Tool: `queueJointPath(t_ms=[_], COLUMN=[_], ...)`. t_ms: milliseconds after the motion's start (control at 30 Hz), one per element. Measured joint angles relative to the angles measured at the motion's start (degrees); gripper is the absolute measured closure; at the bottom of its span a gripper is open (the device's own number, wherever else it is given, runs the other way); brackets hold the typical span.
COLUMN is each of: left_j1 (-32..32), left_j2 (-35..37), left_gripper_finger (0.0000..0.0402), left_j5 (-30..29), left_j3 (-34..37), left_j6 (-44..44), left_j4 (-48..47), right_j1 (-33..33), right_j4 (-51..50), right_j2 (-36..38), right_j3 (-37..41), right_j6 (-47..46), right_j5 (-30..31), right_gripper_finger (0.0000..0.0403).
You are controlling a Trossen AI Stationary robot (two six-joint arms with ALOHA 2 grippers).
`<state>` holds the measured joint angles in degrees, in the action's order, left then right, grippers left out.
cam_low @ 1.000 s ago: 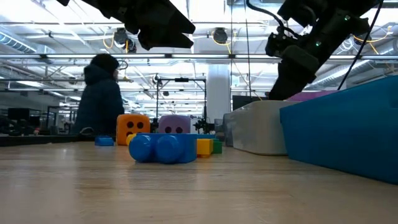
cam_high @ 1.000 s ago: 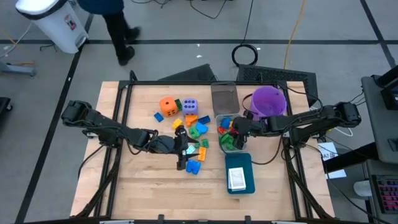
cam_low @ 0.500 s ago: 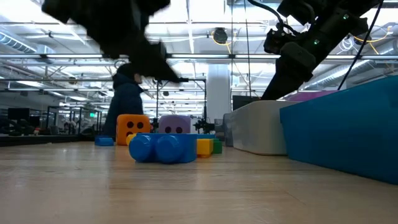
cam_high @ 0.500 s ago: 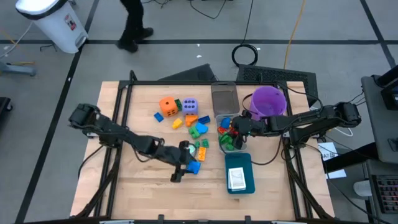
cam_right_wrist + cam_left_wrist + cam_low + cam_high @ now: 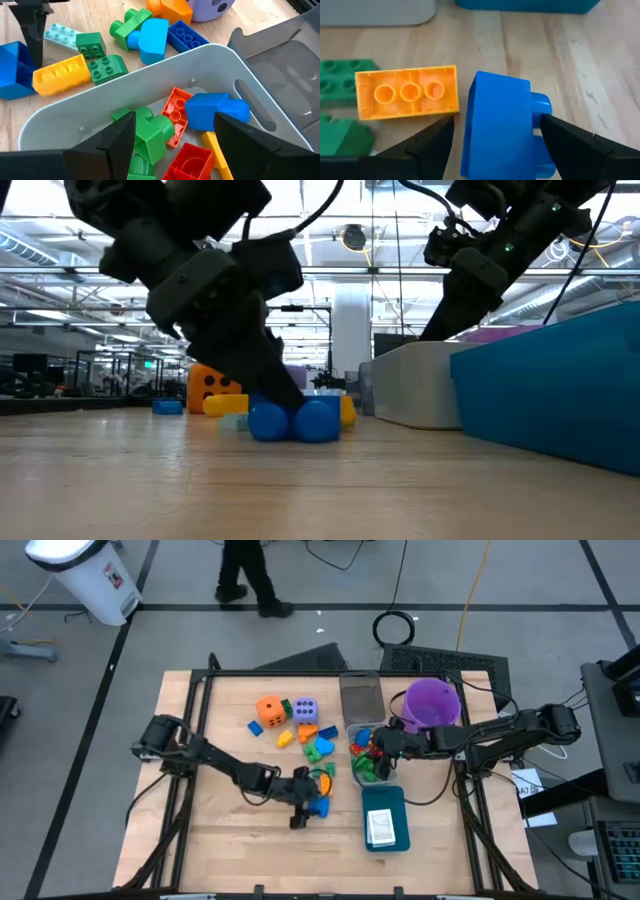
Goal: Pick & Place Toys
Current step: Put the blue game piece into the gray bin
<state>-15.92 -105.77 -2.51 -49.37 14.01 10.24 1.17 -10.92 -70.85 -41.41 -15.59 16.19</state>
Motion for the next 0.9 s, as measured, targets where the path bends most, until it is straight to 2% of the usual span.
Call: queueJointPath(t_ms=[133, 333, 467, 667, 900], left_j1=[0.4, 0.4, 0.3, 0.4, 0.4], left_j2=[0.0, 0.0, 0.0, 0.0, 1.4], left_gripper_finger=[0.0092, 0.0119, 0.0155, 0.0231, 0.0234], left_j5=[1.0, 1.2, 1.0, 0.7, 0.7], left_j3=[0.0, 0.0, 0.0, 0.1, 0.2], left_j6=[-0.1, -1.4, -2.3, -2.2, -3.6], left_j4=[0.8, -0.9, 0.3, 0.8, 1.9], right_j1=[0.0, 0.0, 0.0, 0.0, 0.0], right_j4=[0.0, 0.0, 0.0, 0.0, 0.0], right_j2=[0.0, 0.0, 0.0, 0.0, 0.0], right_j3=[0.0, 0.0, 0.0, 0.0, 0.0], right_j6=[0.0, 0.0, 0.0, 0.0, 0.0], right_j5=[0.0, 0.0, 0.0, 0.0, 0.0], right_gripper_finger=[0.016, 0.0161, 0.0164, 0.0165, 0.0165])
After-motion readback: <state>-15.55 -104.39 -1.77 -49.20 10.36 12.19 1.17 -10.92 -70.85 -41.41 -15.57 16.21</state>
